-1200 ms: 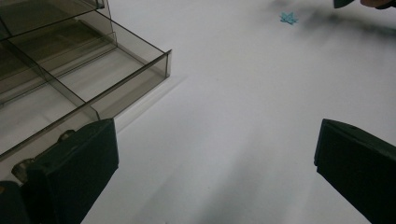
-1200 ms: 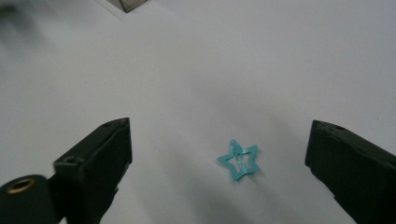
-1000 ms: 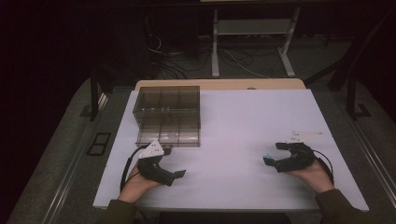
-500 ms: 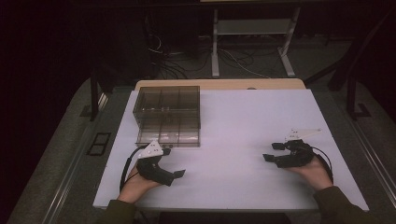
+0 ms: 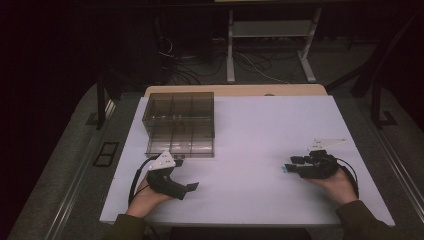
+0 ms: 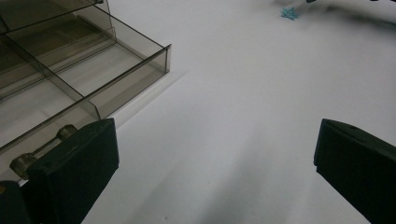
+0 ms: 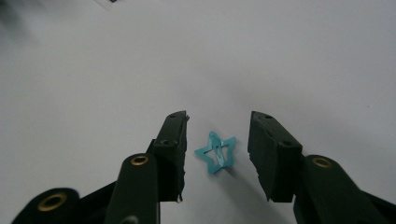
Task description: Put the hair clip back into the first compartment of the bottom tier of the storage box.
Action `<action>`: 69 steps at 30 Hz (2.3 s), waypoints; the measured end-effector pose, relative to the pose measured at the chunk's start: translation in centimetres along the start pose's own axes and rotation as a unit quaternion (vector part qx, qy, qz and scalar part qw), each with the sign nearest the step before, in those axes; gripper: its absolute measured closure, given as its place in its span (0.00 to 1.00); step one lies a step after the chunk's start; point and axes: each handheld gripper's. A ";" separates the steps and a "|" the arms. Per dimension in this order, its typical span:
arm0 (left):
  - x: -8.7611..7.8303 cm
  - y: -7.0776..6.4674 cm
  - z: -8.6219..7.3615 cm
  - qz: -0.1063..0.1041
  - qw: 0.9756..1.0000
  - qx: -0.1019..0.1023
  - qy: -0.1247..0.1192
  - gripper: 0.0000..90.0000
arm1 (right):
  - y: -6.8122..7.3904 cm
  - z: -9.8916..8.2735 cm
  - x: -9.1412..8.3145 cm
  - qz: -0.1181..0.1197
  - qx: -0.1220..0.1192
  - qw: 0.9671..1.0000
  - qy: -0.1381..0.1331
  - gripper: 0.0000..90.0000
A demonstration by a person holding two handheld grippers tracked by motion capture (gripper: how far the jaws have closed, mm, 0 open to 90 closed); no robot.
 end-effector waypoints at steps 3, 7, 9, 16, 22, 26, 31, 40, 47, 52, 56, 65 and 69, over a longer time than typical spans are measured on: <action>0.0 0.0 0.0 0.000 1.000 0.000 0.000 0.00 | -0.1 -0.2 0.0 0.000 0.003 1.000 0.003 0.66; 0.0 0.0 0.0 -0.001 1.000 0.000 0.000 0.00 | -0.2 -0.3 0.0 -0.001 0.004 1.000 0.007 0.70; 0.0 0.0 0.0 -0.001 1.000 0.000 -0.001 0.00 | -0.2 -0.3 0.0 -0.002 0.004 1.000 0.007 0.73; 0.0 0.0 0.0 -0.002 1.000 -0.002 -0.002 0.00 | -0.3 -0.4 0.0 -0.002 0.001 1.000 0.009 0.81; 0.1 0.0 0.0 -0.002 1.000 -0.001 0.000 0.00 | -0.5 -0.5 0.3 -0.002 0.002 1.000 0.017 0.85; 0.1 -0.1 0.0 -0.003 1.000 -0.001 -0.001 0.00 | -0.7 -0.5 0.6 -0.005 0.003 1.000 0.019 0.86; 0.1 -0.1 0.0 -0.002 1.000 -0.001 -0.001 0.00 | -0.9 -0.6 0.9 -0.002 0.005 1.000 0.021 0.87; 0.1 -0.1 0.0 -0.003 1.000 -0.002 0.000 0.00 | -0.9 -0.7 1.3 0.007 0.008 0.999 0.030 0.89; 0.1 -0.1 0.0 -0.003 1.000 -0.001 0.001 0.00 | -0.9 -0.8 1.5 0.010 0.009 0.999 0.035 0.94; 0.1 -0.1 0.0 -0.003 1.000 -0.002 0.001 0.00 | -0.8 -0.8 1.5 0.014 0.010 0.999 0.033 0.96; 0.1 -0.1 0.0 -0.003 1.000 -0.002 0.001 0.00 | -0.9 -0.8 1.4 0.015 0.011 0.999 0.030 0.97; 0.1 -0.1 0.0 -0.004 1.000 -0.001 0.001 0.00 | -0.8 -0.6 0.8 0.019 0.011 1.000 0.011 0.98; 0.1 -0.1 -0.1 -0.004 1.000 -0.002 0.001 0.00 | -0.7 -0.3 0.4 0.021 0.014 1.000 0.000 0.98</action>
Point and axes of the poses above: each handheld gripper's, and its own axes: x roughly forward along the jaws, z roughly out of its top, y roughly to its left, and after that the axes turned 7 degrees about -x, right-handed
